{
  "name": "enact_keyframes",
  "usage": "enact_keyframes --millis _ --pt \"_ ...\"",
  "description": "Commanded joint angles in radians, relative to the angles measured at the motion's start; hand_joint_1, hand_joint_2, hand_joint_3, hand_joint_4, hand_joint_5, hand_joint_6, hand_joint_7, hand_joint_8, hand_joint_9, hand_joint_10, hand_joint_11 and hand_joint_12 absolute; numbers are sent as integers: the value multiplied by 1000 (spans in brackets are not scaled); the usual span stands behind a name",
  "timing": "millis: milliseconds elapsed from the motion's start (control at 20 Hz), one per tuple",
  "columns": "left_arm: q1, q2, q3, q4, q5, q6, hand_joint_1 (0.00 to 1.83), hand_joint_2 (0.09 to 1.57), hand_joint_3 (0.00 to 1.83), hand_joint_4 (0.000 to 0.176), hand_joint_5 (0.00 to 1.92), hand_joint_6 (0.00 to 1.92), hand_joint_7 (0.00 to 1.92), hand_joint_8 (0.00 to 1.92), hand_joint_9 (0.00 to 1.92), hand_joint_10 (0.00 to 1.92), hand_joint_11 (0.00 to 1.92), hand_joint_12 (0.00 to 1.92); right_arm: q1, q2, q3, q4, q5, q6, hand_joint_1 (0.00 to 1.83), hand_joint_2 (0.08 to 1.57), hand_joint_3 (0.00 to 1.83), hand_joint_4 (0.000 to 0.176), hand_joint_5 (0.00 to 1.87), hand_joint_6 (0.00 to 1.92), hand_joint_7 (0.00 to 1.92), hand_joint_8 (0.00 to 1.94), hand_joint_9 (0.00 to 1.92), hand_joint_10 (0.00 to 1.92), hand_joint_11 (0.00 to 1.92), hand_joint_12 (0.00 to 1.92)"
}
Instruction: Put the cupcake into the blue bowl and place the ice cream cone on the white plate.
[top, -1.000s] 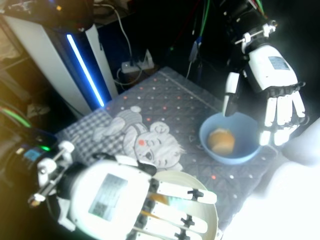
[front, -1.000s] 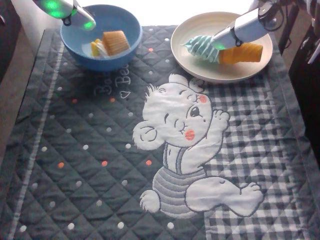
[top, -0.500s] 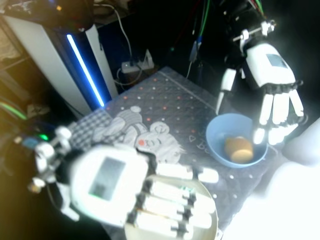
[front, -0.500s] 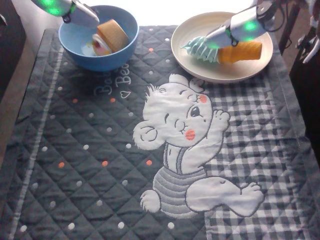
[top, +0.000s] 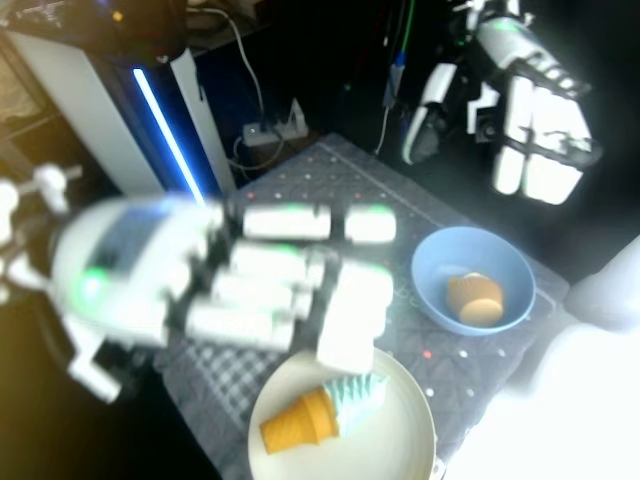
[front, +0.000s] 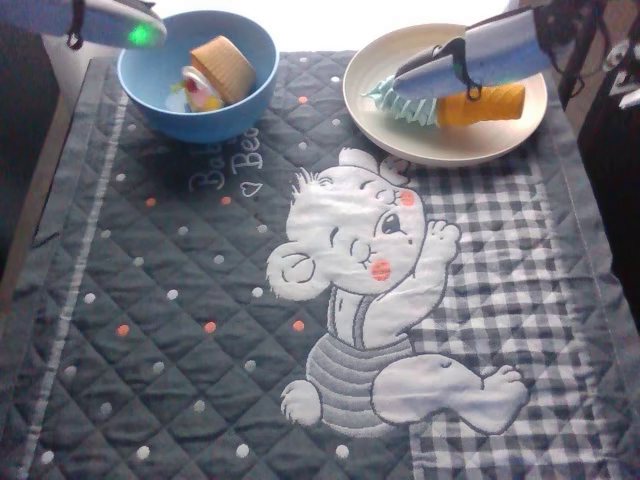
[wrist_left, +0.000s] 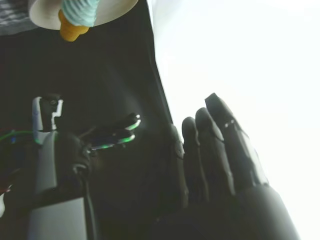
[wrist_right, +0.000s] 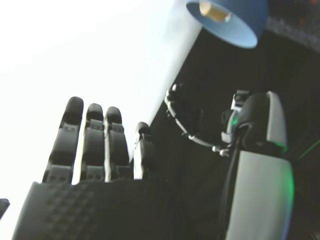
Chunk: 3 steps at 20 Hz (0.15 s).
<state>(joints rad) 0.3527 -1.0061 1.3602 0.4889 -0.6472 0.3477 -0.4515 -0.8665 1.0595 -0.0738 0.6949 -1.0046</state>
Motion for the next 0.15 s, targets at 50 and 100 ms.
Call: enact_keyframes --millis 50,100 --pt "-10 25 -20 -53 -171 1 988 810 0 55 421 0 424 0 442 0 234 805 15 49 -56 26 207 -90 701 715 5 176 48 0 85 6 121 0 0 496" --pt "-3 36 -33 -52 -197 1 968 801 0 64 427 0 434 0 451 1 254 776 15 74 -85 27 235 -113 676 721 3 176 30 0 89 3 111 0 0 473"
